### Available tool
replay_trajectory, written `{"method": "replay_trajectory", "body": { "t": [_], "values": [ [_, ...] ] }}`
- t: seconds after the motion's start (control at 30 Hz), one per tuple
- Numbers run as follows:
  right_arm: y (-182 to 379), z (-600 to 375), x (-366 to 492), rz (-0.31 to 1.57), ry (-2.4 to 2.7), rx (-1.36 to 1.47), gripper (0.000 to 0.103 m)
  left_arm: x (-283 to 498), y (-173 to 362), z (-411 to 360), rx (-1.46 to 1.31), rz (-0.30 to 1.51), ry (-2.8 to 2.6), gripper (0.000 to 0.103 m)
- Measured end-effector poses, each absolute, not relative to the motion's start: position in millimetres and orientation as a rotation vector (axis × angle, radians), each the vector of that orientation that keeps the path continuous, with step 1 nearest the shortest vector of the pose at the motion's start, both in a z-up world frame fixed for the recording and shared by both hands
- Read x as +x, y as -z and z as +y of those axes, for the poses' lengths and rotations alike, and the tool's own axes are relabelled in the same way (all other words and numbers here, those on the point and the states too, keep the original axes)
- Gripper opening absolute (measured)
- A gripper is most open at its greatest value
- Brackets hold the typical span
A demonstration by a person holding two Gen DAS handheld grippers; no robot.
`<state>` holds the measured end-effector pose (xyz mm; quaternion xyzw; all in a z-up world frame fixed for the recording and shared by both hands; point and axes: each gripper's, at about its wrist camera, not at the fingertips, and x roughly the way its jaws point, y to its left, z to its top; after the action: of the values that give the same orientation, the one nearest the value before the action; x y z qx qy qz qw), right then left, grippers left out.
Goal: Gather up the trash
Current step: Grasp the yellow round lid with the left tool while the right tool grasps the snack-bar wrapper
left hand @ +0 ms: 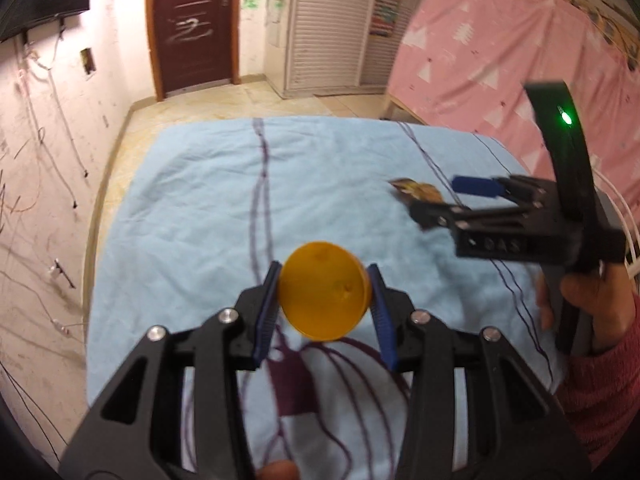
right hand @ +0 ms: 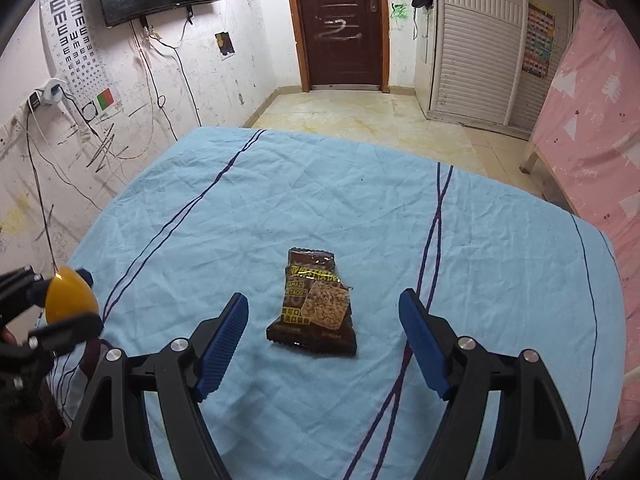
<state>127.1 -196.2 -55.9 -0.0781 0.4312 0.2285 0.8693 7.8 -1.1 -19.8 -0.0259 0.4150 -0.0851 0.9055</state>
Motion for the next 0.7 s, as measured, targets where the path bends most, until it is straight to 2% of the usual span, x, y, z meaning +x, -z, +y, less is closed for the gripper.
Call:
{"method": "replay_trajectory", "body": {
  "t": [0.07,0.13,0.23,0.5,0.7],
  "values": [
    [57,-193,128,0.903,-0.465,-0.178,0.059,10,20,6,-0.059,0.850,0.161,0.040],
    [58,-191,129,0.903,-0.458,-0.181,0.044,11,21,9,-0.066,0.848,0.156,0.040],
    [63,-184,128,0.916,-0.466,-0.217,0.035,15,21,12,-0.073,0.845,0.154,0.040],
    [64,-178,125,0.903,-0.454,-0.249,0.027,20,20,14,-0.072,0.831,0.138,0.040],
    [55,-185,119,0.870,-0.451,-0.218,0.027,22,15,11,-0.071,0.819,0.132,0.040]
  ]
}}
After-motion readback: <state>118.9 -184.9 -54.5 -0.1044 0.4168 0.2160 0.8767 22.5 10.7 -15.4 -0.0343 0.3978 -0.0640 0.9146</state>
